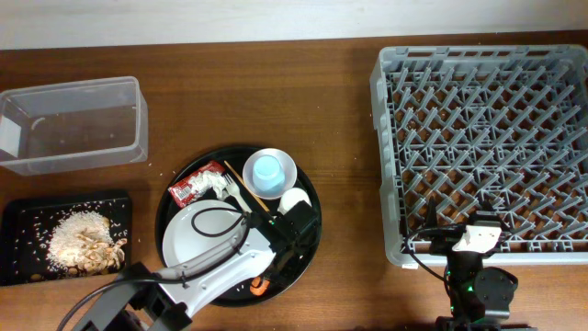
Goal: Sort waste into correct bins and load items into the dishwasher rack
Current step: 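Grasp the orange carrot with the left gripper, then carry the carrot left and drop it on the black tray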
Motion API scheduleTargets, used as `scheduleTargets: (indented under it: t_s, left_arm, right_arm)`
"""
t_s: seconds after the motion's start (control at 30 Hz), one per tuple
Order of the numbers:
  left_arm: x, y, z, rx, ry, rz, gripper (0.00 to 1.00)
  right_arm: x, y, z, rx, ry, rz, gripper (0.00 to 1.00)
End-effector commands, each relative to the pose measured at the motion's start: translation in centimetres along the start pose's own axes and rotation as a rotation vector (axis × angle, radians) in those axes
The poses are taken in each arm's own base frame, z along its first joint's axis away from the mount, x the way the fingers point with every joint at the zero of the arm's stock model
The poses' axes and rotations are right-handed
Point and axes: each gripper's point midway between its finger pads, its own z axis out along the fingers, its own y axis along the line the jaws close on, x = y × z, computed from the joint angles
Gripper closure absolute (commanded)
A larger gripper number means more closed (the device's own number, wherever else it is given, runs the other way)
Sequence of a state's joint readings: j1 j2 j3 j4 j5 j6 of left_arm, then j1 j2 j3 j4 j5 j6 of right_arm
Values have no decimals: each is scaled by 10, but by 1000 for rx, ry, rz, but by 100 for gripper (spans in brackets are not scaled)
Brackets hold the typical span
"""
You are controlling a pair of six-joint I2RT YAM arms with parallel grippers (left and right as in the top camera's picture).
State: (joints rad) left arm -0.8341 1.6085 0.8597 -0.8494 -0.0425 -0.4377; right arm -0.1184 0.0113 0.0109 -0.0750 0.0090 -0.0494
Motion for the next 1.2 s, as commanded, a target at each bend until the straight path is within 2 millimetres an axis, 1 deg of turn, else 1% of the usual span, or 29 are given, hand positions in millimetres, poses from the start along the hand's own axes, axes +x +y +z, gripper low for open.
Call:
scheduleTargets:
  t_s: [0.0,0.13,0.17,0.37,0.43,0.5,0.53,0.57,0.7,0.77,0.8,0.83,0.9,0.93,0.97,1.0,1.03,1.07,1.13,1.17]
  left_arm:
    - [4,6,8,-38,12,3,45]
    - [5,7,9,-40,14,3,51]
    - [5,7,9,-42,15,3,56]
    - [6,7,9,-41,18,3,75]
    - [5,6,5,-39,24,3,78]
    - [4,6,-3,-45,35,4,83]
    - [-1,4,-18,-47,40,4,85]
    - [-5,3,-25,-46,38,4,87]
    - [-17,-1,-56,-40,25,3,91]
    - [-22,2,-71,-43,25,-13,95]
    - [-27,12,-81,-48,17,-45,95]
    - [-31,20,-88,-50,7,-75,95]
    - [-43,51,-104,-56,-43,-180,95]
    - [-46,62,-109,-50,-61,-224,95]
    - [-50,81,-116,-46,-88,-293,95]
    - [-53,113,-124,-51,-127,-407,95]
    - [-54,134,-128,-50,-150,-481,95]
    - [-53,168,-132,-53,-182,-604,95]
    - [-50,216,-132,-51,-222,-778,95]
    - [-48,244,-133,-37,-260,-881,94]
  right_arm:
    - [3,-1,0,5,7,2,1]
    - [3,-1,0,5,7,2,1]
    - [3,-1,0,5,7,2,1]
    - [3,-1,0,5,7,2,1]
    - [3,-1,0,5,7,2,1]
    - [3,-1,0,5,7,2,1]
    - [3,-1,0,5,7,2,1]
    - [3,-1,0,5,7,2,1]
    - [3,-1,0,5,7,2,1]
    - [3,-1,0,5,7,2,1]
    - [3,-1,0,5,7,2,1]
    - [3,-1,0,5,7,2,1]
    - [3,-1,0,5,7,2,1]
    - [3,-1,0,5,7,2,1]
    - [3,-1,0,5,7,2,1]
    - [3,-1,0,5,7,2,1]
    - [3,-1,0,5,7,2,1]
    - [3,-1,0,5,7,2,1]
    - [3,-1,0,5,7,2,1]
    - [3,-1,0,5,7,2,1]
